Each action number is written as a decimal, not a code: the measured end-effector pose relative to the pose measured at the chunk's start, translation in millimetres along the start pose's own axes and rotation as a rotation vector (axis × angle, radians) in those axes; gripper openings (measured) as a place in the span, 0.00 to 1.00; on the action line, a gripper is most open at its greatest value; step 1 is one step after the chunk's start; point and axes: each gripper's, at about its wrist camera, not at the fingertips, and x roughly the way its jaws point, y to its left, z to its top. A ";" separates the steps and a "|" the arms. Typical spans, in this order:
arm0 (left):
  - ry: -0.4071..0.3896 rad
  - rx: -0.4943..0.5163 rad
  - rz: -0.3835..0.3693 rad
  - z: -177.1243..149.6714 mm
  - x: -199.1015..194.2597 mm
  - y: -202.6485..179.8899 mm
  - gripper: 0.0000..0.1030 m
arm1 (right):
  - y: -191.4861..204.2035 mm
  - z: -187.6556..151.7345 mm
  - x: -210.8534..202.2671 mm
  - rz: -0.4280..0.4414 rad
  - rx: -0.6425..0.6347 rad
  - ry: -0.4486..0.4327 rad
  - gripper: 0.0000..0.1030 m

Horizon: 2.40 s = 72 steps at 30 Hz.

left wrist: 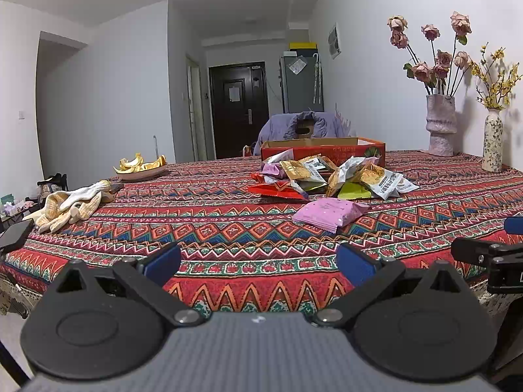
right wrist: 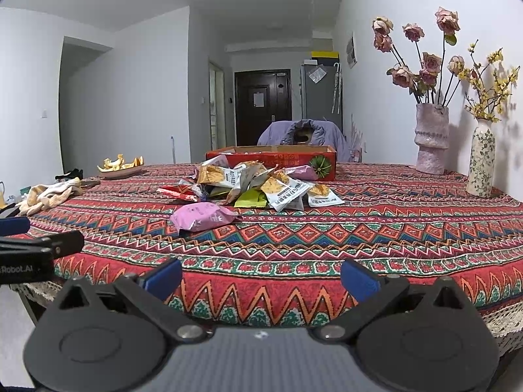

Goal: Organize snacks

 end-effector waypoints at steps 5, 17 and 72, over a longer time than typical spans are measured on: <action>-0.004 0.005 -0.002 -0.2 -0.9 -0.8 1.00 | 0.3 0.7 -1.0 -0.012 -0.002 -0.006 1.00; -0.007 0.011 -0.002 -0.5 -1.1 -2.6 1.00 | 0.7 0.2 -1.3 -0.014 -0.009 -0.009 1.00; 0.414 0.057 -0.428 71.2 226.2 -41.7 0.80 | -34.5 116.1 228.6 0.064 -0.217 0.228 0.74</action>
